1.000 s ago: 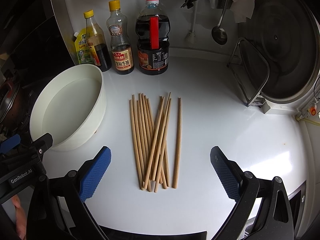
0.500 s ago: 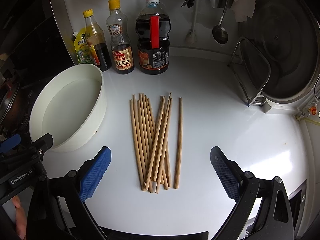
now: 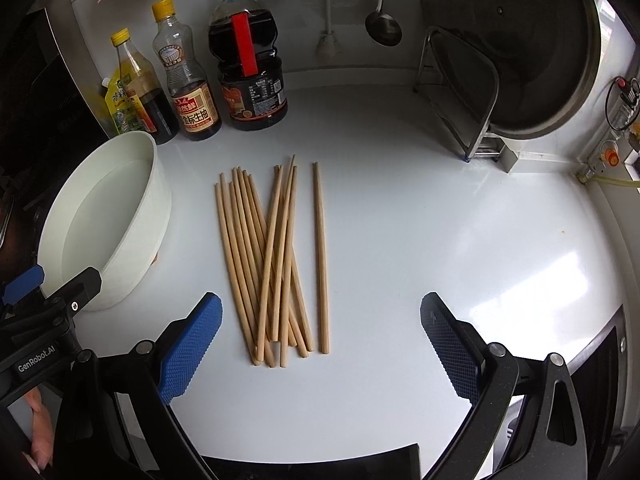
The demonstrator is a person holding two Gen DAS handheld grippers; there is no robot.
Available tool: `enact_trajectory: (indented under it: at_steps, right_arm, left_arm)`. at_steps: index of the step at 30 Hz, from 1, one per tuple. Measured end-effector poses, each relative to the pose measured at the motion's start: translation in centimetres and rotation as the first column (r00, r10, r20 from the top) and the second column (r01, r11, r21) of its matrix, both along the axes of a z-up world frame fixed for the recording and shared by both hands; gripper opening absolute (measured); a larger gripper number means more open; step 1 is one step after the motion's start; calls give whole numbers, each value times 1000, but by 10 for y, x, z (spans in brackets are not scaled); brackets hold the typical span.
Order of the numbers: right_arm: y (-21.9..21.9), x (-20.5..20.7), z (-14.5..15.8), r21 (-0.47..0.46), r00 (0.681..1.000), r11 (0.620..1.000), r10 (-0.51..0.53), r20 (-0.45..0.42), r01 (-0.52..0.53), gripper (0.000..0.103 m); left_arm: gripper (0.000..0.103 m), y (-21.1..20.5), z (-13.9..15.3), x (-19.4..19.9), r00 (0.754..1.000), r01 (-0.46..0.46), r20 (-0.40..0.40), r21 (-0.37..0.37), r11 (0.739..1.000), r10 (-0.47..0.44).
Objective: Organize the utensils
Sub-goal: 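Move the right tool toward the wooden chopsticks while the left tool also approaches them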
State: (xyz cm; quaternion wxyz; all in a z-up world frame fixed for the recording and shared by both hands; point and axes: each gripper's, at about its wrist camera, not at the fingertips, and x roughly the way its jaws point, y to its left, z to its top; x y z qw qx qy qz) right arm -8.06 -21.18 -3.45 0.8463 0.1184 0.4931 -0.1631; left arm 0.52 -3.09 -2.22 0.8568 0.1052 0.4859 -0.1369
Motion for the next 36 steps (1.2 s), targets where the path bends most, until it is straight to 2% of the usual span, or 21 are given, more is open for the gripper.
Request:
enact_trajectory:
  at_steps: [3,7,10,13,16,20,25,36]
  right_arm:
    - [-13,-8,-9,-26,1000,999,18,-7,-19,95]
    - [-31,-8,-25,-59,997,995,78,13,-77,95]
    - [-47,-1,-47,-34,992,991,130,-7,-130,95]
    - [-62,5,-62,19,990,990,139,17,-140,95]
    - [-70,14,-73,46,989,988,148,31,-149,95]
    - [-70,26,-86,13,986,987,162,34,-163,95]
    - [-71,41,-101,44,987,987,153,49,-155,95]
    - [-60,61,-114,-58,986,985,164,-4,-164,95]
  left_arm:
    - [97,-13,-7,-3,1000,10,1,-15,1000,-10]
    - [97,-24,-17,-9,998,-46,51,-32,998,47]
    - [97,-30,-29,-8,995,-99,19,-70,993,100]
    - [97,-37,-46,-5,990,-143,-24,-93,985,141]
    - [97,-44,-61,-2,984,-180,-22,-69,981,179]
    - [97,-50,-75,3,981,-192,18,-52,980,193]
    - [97,-52,-91,15,981,-193,-4,-58,980,193]
    - [97,-54,-105,27,977,-213,-14,-21,977,213]
